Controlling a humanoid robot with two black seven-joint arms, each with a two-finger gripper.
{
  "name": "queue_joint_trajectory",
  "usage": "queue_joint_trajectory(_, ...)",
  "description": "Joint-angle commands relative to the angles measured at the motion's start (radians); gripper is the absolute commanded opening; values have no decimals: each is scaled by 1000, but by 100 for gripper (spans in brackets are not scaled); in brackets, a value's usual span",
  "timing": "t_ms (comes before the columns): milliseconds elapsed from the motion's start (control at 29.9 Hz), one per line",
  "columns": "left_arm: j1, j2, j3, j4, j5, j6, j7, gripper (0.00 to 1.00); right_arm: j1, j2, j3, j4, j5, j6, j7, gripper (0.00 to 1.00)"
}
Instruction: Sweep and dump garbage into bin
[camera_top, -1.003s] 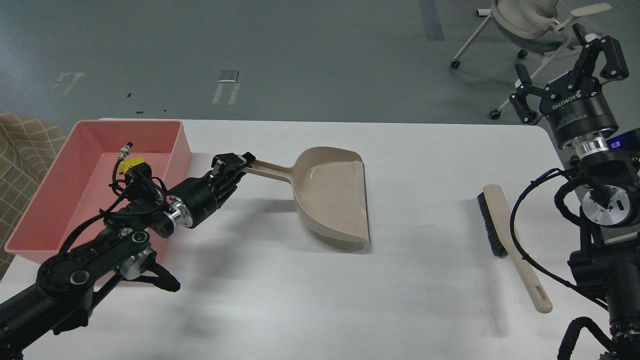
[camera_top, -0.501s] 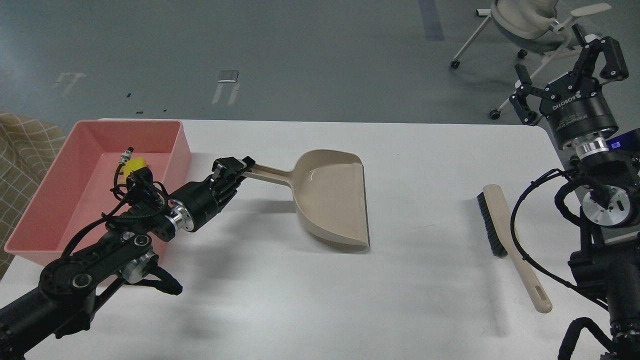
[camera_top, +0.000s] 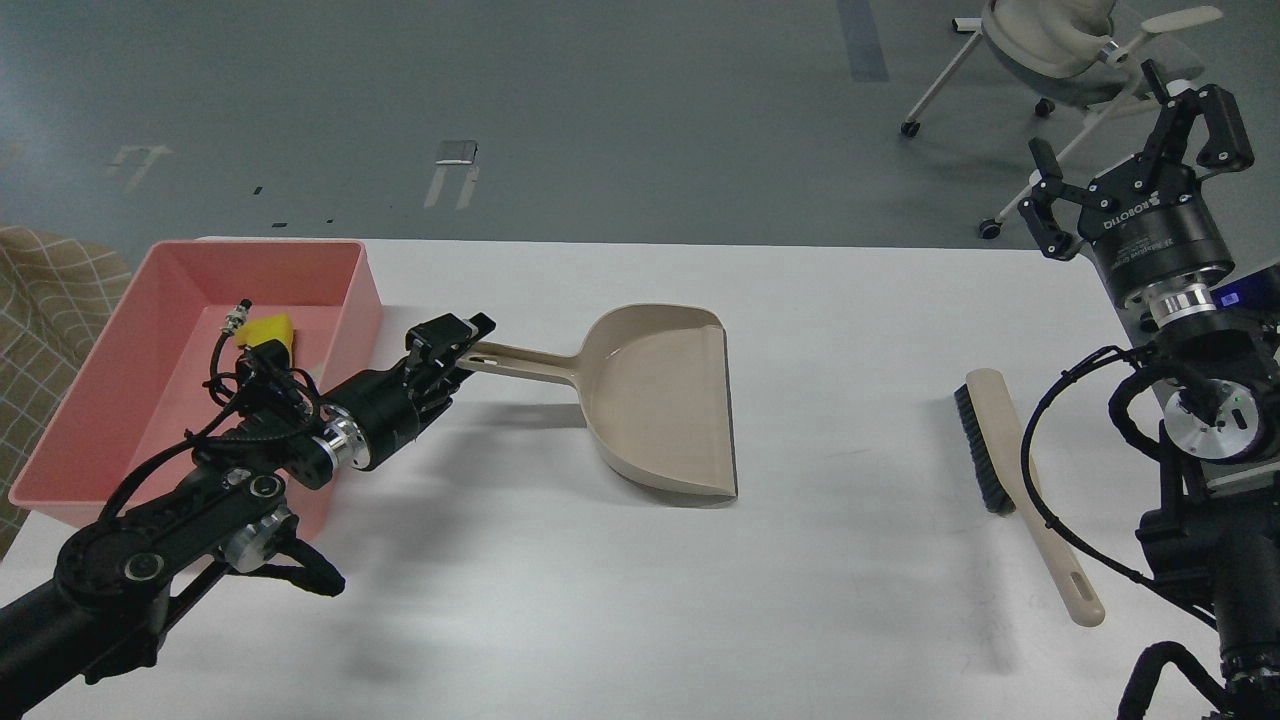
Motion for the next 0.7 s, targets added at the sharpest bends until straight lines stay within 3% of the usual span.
queue_joint_trajectory(0,-2,18,0,-5,-2,-3,4,69,-2,0,0,0,0,0,0,100)
queue_joint_trajectory(67,-2,22,0,-5,-4,-2,16,72,-2,0,0,0,0,0,0,100)
queue_joint_trajectory(201,-4,31,-11,-5,-10,-2,80,79,-5,2,1,0,1,0,0,100)
queue_joint_trajectory(669,-39,178,-55,-109,-25,-2,73,83,-23,-1,0,-3,0,0,0,100)
